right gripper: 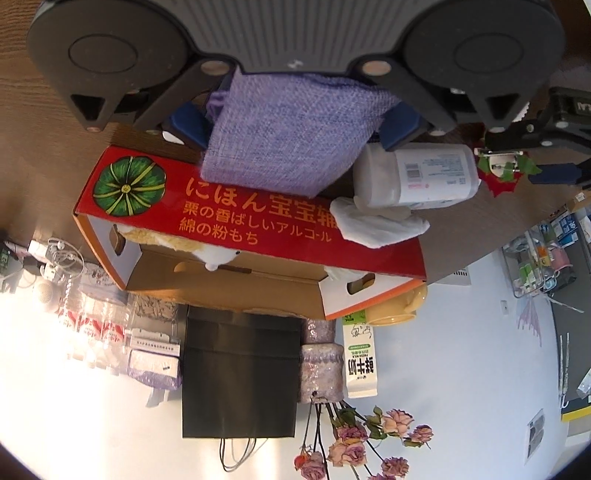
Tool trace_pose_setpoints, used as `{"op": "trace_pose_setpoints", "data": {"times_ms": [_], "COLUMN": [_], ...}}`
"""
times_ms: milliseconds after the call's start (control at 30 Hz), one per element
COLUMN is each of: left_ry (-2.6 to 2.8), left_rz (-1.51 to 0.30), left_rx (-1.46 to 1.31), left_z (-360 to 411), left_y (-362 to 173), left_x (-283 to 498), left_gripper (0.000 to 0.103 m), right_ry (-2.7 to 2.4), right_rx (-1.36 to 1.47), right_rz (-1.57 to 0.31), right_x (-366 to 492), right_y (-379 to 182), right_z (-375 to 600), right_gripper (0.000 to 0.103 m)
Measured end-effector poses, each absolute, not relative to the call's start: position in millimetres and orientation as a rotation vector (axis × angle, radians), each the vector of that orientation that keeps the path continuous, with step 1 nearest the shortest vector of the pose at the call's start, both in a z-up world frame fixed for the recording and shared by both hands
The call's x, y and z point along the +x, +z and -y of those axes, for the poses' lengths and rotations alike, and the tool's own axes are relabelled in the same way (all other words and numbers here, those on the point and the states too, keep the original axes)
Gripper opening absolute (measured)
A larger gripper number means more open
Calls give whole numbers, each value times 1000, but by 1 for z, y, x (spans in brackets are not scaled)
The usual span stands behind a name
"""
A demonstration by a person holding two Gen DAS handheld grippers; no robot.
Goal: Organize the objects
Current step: 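Grasp the purple cloth with the right tool while the left tool grasps the red flower ornament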
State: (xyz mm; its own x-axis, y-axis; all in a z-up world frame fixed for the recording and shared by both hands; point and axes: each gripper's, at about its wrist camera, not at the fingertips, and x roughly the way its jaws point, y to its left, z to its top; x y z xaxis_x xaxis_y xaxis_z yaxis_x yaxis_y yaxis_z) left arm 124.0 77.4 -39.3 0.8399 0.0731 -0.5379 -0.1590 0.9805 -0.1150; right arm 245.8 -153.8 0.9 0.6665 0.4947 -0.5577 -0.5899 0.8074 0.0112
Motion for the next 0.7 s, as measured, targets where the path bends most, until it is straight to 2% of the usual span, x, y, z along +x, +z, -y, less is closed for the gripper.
{"op": "trace_pose_setpoints", "data": {"times_ms": [67,167,233,300,367,467,533,600,633,667,700], "left_ry": [123,113,107,101,101,105,109,107,107,107,107], "left_rz": [-564,-573,-579,-581,-575,-572,-574,-575,-576,-577,-577], "left_rx": [-156,-156,-159,-168,-170,-171,-170,-170,-169,-168,-168], "left_z": [-77,-75,-74,-74,-74,-74,-74,-73,-73,-73,-73], "left_y": [-40,-41,-42,-42,-42,-41,-41,-41,-40,-40,-40], "left_x": [126,128,130,131,130,129,128,128,128,128,128], "left_gripper": [99,85,67,57,56,55,55,55,55,55,55], "right_ry": [612,612,618,627,634,642,646,642,634,623,617], "right_rx": [-182,-190,-195,-196,-197,-194,-191,-180,-178,-176,-177], "right_rz": [-564,-546,-539,-527,-513,-496,-497,-511,-520,-517,-510], "right_x": [244,241,239,237,234,230,229,230,230,229,227], "right_y": [1,2,3,4,5,7,7,7,7,7,8], "right_z": [155,157,158,160,160,162,163,166,166,168,171], "right_gripper": [88,80,76,70,61,56,56,73,95,102,102]}}
